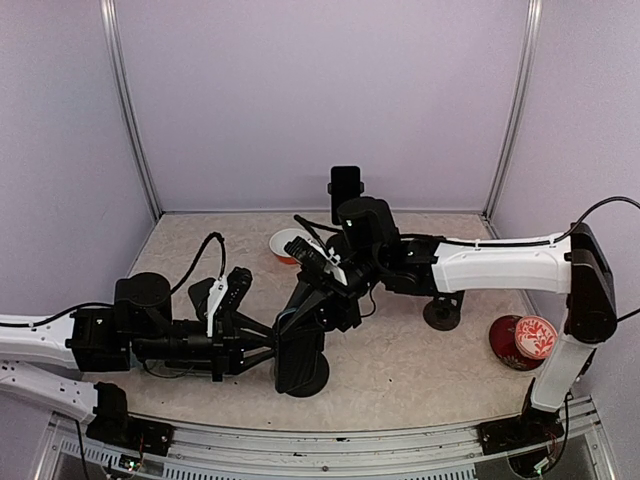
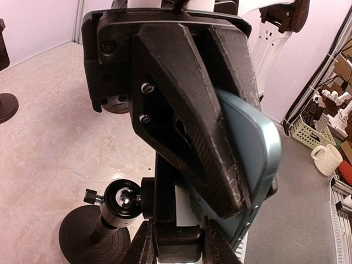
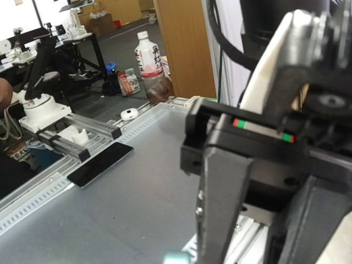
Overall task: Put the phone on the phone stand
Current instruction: Install the phone onto the phone stand.
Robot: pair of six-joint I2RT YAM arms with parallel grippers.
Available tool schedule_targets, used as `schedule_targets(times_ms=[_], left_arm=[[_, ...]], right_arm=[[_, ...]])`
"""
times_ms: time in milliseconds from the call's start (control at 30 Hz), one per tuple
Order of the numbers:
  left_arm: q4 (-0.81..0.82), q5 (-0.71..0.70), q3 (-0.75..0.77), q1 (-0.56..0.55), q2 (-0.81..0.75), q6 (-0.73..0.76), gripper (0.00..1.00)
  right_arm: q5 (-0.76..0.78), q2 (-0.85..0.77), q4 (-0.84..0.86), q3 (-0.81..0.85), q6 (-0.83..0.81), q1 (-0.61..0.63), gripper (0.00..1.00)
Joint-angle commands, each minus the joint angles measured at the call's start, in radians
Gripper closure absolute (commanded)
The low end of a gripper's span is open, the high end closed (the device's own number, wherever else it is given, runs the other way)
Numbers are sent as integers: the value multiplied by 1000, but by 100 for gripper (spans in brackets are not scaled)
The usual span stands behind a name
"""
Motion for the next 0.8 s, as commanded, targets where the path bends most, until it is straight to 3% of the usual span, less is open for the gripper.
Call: schedule_targets(times_ms=[0, 467, 767], left_arm=[[96, 270, 56, -27, -98, 0, 100], [-40, 158, 45, 72, -154, -74, 100], [83, 233, -4, 81, -62, -110, 100]], right_arm=[[203, 57, -267, -8, -32, -182, 100], [239, 100, -367, 26, -90, -190, 100], [244, 99, -383, 90, -68, -120, 100]])
